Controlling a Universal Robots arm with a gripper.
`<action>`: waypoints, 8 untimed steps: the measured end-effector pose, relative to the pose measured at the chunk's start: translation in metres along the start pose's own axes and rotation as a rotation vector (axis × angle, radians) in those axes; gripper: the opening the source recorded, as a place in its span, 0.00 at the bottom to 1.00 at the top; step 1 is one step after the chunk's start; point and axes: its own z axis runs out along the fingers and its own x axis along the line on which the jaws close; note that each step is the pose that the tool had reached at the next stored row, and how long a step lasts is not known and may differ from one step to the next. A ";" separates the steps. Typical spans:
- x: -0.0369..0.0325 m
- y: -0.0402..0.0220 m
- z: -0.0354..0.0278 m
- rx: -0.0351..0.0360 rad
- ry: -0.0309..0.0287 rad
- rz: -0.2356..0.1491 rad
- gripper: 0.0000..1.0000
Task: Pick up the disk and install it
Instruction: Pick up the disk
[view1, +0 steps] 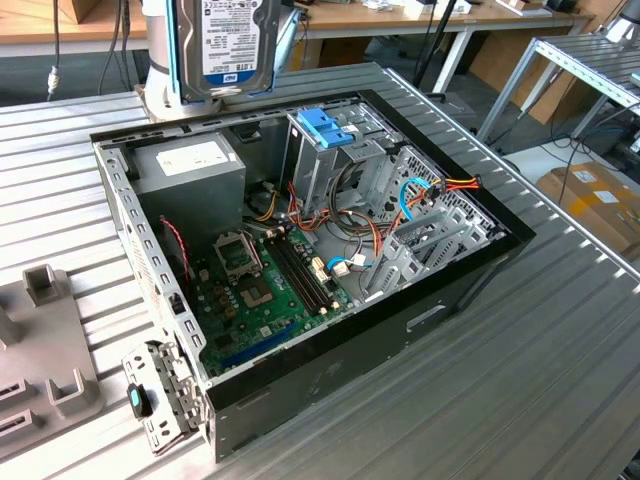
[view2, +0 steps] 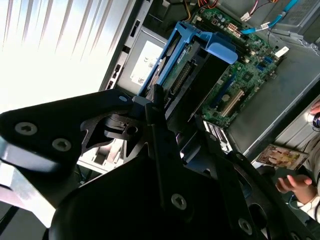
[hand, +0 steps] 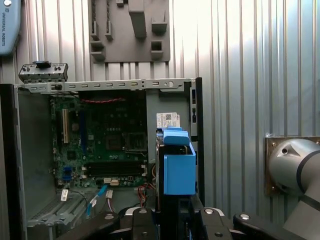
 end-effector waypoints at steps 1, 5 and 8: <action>0.0000 -0.0014 0.0001 0.0000 0.0000 0.000 0.35; -0.0001 -0.0035 0.0021 0.0000 0.0001 0.000 0.35; -0.0003 -0.0107 0.0042 0.0000 0.0000 0.000 0.35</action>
